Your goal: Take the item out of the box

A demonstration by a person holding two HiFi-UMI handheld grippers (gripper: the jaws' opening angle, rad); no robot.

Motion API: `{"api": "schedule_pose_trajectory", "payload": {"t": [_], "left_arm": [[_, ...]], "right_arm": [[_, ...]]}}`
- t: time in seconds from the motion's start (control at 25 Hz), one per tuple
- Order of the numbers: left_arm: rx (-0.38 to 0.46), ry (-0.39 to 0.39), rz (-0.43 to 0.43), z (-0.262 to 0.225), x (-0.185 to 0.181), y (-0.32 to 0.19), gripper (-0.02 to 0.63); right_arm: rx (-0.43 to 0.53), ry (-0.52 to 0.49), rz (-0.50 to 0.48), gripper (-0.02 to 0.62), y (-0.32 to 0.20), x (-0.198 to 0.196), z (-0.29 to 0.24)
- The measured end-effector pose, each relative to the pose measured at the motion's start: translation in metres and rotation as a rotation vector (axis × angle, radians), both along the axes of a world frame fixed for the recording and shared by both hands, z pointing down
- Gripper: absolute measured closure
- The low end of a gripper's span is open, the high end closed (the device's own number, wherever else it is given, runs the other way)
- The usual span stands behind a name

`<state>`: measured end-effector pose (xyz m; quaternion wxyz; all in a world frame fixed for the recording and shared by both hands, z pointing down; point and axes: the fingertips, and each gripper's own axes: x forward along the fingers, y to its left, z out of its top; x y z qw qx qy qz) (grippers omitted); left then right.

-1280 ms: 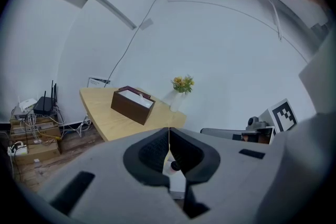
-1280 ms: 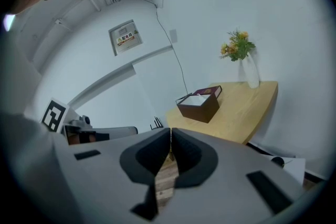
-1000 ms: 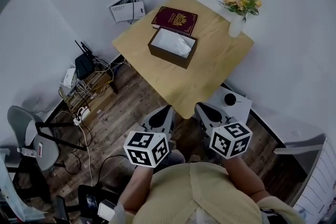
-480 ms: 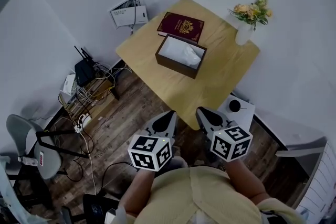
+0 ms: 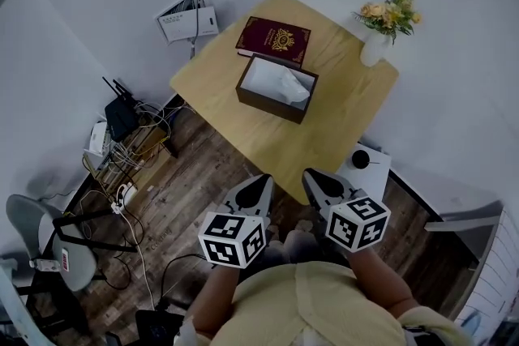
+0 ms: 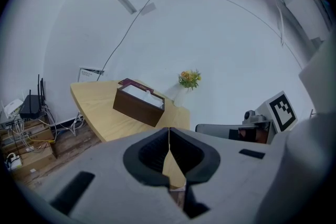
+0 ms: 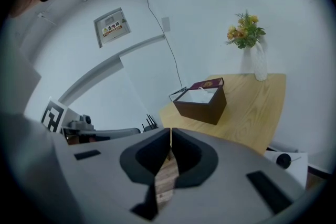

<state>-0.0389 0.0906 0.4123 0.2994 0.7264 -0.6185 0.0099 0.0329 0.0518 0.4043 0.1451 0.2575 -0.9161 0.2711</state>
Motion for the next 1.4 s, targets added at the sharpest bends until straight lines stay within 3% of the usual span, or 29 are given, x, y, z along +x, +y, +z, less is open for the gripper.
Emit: {"api": "schedule_pose_trajectory", "payload": {"t": [1.12,1.4], "left_arm": [[0.011,-0.068,-0.119,-0.016,-0.01,-0.11,0.581],[-0.006,-0.067,-0.089,-0.011,-0.01,-0.122,0.581]], "right_arm": [[-0.002,-0.06,-0.15,0.564,-0.113,-0.018,-0.007],[-0.011,-0.059,-0.152,0.564,-0.121,-0.023,-0.006]]}}
